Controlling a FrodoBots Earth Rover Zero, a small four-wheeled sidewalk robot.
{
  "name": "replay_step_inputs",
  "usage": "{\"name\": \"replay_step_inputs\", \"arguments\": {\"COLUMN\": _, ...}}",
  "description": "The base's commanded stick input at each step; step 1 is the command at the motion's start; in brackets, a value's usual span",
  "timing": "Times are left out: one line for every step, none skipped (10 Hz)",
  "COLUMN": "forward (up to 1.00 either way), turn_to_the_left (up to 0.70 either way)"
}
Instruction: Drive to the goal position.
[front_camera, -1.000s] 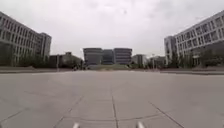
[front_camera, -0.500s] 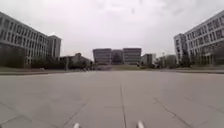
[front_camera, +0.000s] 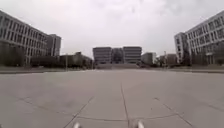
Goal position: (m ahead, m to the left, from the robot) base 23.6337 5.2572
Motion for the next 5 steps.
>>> {"name": "replay_step_inputs", "arguments": {"forward": 0.85, "turn_to_the_left": 0.0}}
{"name": "replay_step_inputs", "arguments": {"forward": 0.85, "turn_to_the_left": 0.0}}
{"name": "replay_step_inputs", "arguments": {"forward": 0.85, "turn_to_the_left": 0.0}}
{"name": "replay_step_inputs", "arguments": {"forward": 0.85, "turn_to_the_left": 0.0}}
{"name": "replay_step_inputs", "arguments": {"forward": 0.85, "turn_to_the_left": 0.0}}
